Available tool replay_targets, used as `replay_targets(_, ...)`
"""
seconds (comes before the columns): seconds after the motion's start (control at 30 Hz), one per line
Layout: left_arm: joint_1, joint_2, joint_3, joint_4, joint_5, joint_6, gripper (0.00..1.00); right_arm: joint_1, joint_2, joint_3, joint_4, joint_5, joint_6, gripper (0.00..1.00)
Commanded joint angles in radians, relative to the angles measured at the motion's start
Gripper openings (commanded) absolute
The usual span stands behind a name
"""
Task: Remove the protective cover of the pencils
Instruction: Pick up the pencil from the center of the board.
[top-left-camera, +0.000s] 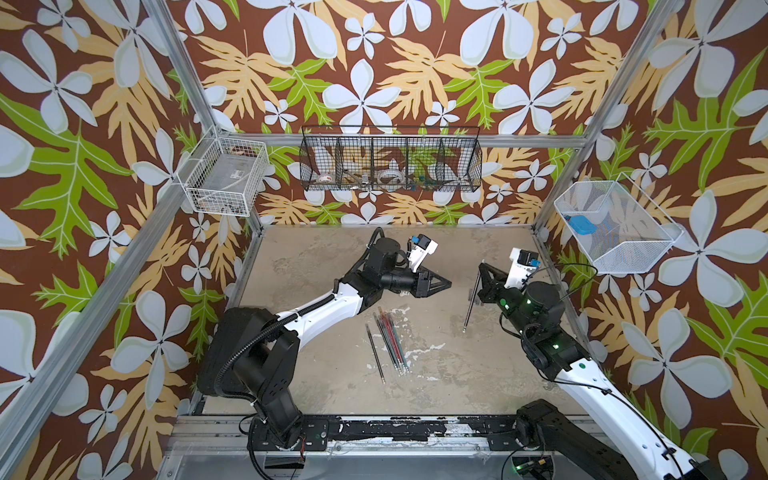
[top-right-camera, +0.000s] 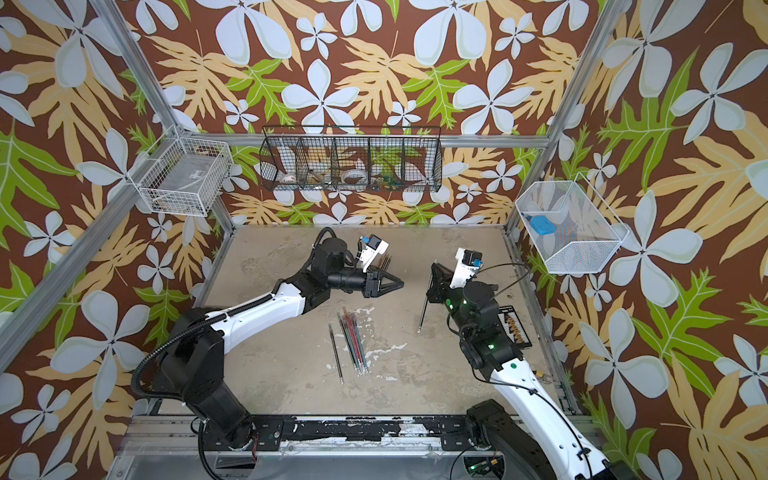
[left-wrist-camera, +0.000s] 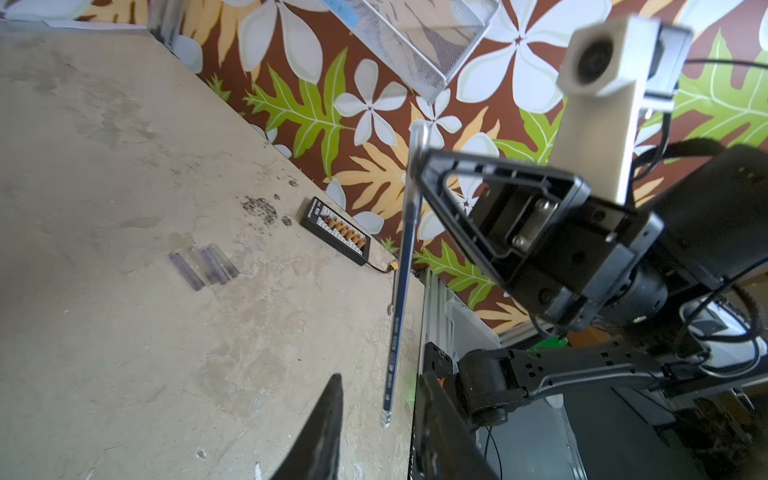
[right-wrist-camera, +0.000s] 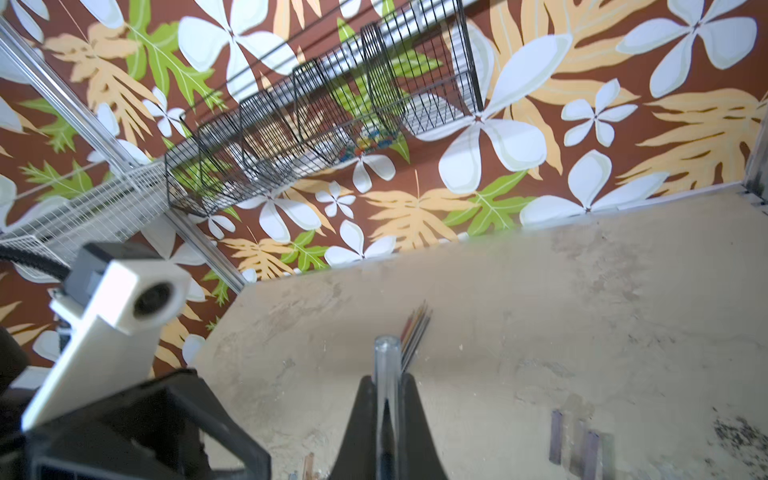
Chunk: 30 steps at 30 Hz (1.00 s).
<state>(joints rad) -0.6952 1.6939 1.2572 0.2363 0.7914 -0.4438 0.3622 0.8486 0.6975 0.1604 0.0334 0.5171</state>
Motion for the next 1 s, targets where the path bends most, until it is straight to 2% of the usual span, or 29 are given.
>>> replay_targets(0.0, -0.023, -0.003, 0.001, 0.026, 0.011, 0.036, 0.35, 0.001, 0.009, 0.018, 0.081, -0.006, 0.054, 0.0)
replay_targets(0.4, -0.075, 0.035, 0.017, -0.036, -0.041, 0.081, 0.4, 0.001, 0.064, 0.079, 0.059, -0.056, 0.147, 0.0)
replay_targets(0.8, -0.096, 0.071, 0.039, -0.068, -0.049, 0.097, 0.39, 0.001, 0.076, 0.109, 0.077, -0.055, 0.148, 0.0)
replay_targets(0.9, -0.098, 0.077, 0.042, -0.074, -0.049, 0.1, 0.32, 0.0, 0.082, 0.112, 0.079, -0.048, 0.147, 0.0)
replay_targets(0.97, -0.1, 0.081, 0.047, -0.082, -0.045, 0.105, 0.15, 0.0, 0.09, 0.117, 0.078, -0.047, 0.147, 0.0)
